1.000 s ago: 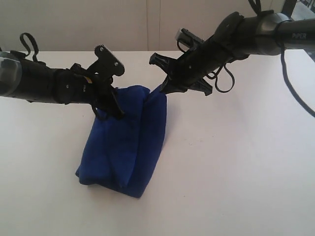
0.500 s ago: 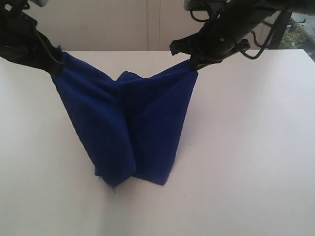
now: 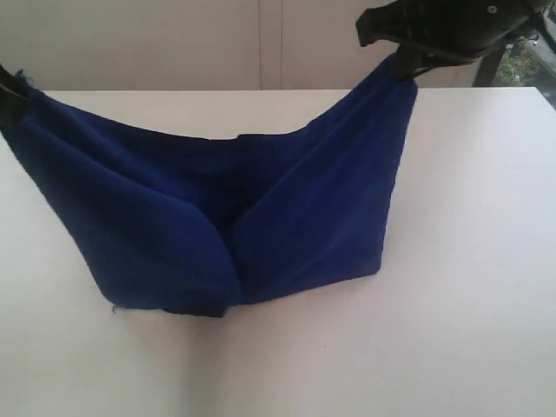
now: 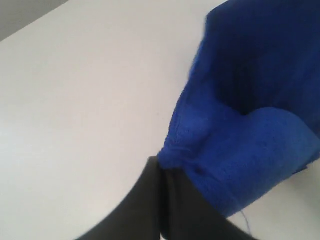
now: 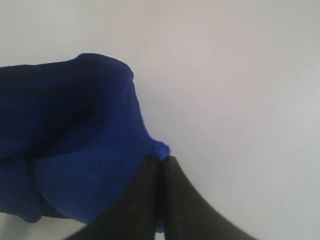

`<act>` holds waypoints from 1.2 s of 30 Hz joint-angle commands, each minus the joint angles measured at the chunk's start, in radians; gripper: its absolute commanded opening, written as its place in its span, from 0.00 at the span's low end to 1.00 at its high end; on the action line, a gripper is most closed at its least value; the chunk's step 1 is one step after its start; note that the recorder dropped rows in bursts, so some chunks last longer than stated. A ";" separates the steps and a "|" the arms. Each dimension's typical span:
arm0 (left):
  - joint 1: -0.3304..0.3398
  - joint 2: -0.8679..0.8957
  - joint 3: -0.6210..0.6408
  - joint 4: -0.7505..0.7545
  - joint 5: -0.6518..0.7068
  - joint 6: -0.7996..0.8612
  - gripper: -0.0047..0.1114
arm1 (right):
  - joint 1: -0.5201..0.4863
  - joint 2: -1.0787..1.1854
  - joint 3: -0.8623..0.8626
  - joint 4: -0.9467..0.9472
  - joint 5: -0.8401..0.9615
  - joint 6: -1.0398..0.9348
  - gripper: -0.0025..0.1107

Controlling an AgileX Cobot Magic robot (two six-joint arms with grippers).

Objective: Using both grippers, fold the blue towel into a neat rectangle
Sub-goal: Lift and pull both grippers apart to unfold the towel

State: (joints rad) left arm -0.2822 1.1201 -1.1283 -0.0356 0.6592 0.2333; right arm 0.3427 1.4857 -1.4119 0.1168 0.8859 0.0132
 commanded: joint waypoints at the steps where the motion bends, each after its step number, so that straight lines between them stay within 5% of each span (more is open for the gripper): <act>1: 0.002 -0.054 -0.002 0.137 0.085 -0.167 0.04 | -0.007 -0.118 0.074 -0.106 0.006 0.076 0.02; 21: 0.002 -0.450 -0.002 0.242 0.358 -0.346 0.04 | -0.007 -0.725 0.227 -0.136 0.101 0.131 0.02; 27: 0.002 -0.414 0.010 0.254 0.427 -0.441 0.04 | -0.007 -0.715 0.269 -0.255 0.112 0.286 0.02; 32: 0.002 -0.126 0.222 0.269 -0.009 -0.448 0.04 | -0.007 -0.429 0.475 -0.540 -0.123 0.490 0.02; 36: 0.004 0.199 0.290 0.472 -0.446 -0.646 0.04 | -0.007 -0.136 0.498 -0.868 -0.324 0.808 0.02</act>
State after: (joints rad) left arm -0.2805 1.2105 -0.8459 0.3381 0.3787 -0.3183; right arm 0.3427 1.2435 -0.9150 -0.5694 0.6465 0.6577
